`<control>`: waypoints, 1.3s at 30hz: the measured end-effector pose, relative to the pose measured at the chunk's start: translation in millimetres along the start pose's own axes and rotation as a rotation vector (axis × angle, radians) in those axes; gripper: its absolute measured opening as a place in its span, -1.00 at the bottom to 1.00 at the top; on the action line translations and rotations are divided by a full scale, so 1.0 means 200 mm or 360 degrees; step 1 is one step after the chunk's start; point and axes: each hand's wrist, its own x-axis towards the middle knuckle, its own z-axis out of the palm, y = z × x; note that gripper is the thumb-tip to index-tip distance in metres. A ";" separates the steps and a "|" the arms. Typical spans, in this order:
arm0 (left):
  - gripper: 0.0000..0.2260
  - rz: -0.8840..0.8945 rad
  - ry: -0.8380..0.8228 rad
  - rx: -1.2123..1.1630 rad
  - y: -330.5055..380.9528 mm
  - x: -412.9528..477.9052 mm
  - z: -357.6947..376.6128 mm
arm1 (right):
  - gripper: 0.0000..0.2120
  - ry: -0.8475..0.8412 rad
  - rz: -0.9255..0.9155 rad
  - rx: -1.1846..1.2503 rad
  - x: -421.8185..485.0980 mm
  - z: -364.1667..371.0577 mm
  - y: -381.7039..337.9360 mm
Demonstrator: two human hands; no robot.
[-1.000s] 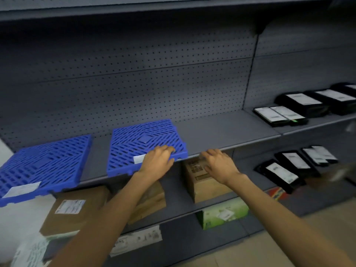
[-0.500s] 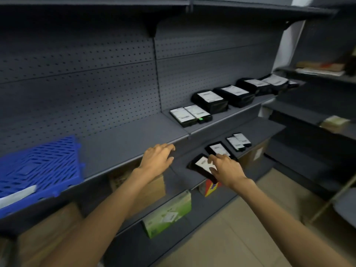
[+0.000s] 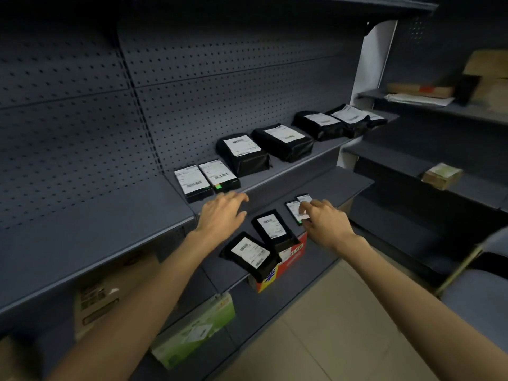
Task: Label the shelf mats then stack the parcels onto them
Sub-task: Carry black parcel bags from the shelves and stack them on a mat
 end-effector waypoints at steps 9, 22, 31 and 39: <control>-0.65 -0.0120 0.0136 0.0032 -0.03 0.80 0.08 | -0.70 0.0127 -0.0106 -0.0039 0.67 -0.10 0.26; -0.62 -0.0414 -0.0026 0.0174 -0.06 1.41 0.31 | -0.45 -0.0021 0.0036 0.0171 1.42 0.02 0.52; -0.35 -0.1116 -0.0333 0.0145 -0.02 1.47 0.38 | 0.04 -0.0448 -0.0028 0.0304 1.82 0.20 0.61; -0.12 -0.1619 -0.0613 -0.0102 0.07 1.46 0.36 | 0.09 -0.0482 -0.0069 0.0501 1.86 0.27 0.70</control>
